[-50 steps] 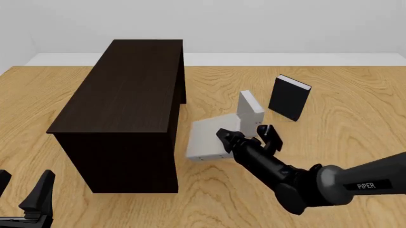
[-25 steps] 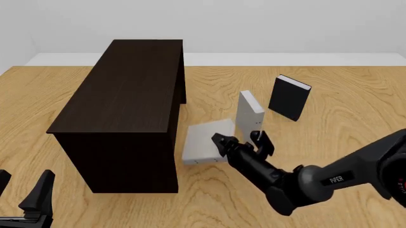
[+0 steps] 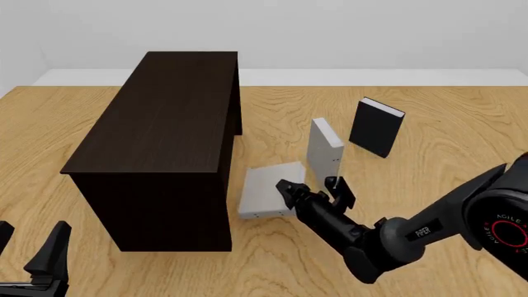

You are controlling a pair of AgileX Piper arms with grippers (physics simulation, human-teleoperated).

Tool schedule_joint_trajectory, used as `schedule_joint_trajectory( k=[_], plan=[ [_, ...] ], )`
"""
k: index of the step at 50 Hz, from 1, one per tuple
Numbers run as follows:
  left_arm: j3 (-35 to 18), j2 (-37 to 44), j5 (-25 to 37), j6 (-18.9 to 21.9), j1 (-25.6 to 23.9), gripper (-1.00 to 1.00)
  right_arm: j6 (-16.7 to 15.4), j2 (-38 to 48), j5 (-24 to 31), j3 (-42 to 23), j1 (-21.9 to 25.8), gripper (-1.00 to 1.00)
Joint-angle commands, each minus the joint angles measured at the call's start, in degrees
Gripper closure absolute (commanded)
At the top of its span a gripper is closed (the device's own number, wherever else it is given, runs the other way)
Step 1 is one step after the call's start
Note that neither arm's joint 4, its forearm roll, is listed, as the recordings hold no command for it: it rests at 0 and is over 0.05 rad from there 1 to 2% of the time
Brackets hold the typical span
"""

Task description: Pick up the book on the right and place it under the cabinet shelf.

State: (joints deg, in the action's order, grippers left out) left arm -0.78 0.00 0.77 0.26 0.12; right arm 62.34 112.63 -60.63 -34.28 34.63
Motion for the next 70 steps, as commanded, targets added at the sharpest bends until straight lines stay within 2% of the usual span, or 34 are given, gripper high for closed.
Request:
schedule_joint_trajectory(
  k=[1, 24, 25, 37, 54, 70],
  plan=[
    [0.12, 0.08, -0.14, -0.13, 0.01, -1.0, -1.61, -3.2, -2.44, 0.7, -1.07, 1.0],
    [0.11, 0.08, -0.16, -0.12, 0.01, -1.0, -1.25, -1.45, -2.59, 0.64, -1.84, 1.0],
    [0.11, 0.08, -0.15, -0.13, 0.0, -1.0, -1.15, -1.39, -2.76, 0.77, -1.8, -1.0],
    [0.11, 0.08, -0.16, -0.13, 0.01, -1.0, -1.16, -0.32, -3.33, 1.32, -2.29, -1.0],
    [0.46, 0.06, -0.62, -0.12, 0.04, -1.0, -2.26, -1.35, -1.28, 3.44, -4.59, -1.0],
    [0.47, 0.05, -0.64, -0.13, 0.04, -1.0, -4.23, -4.93, 3.83, 4.49, -6.48, -1.0]
  ],
)
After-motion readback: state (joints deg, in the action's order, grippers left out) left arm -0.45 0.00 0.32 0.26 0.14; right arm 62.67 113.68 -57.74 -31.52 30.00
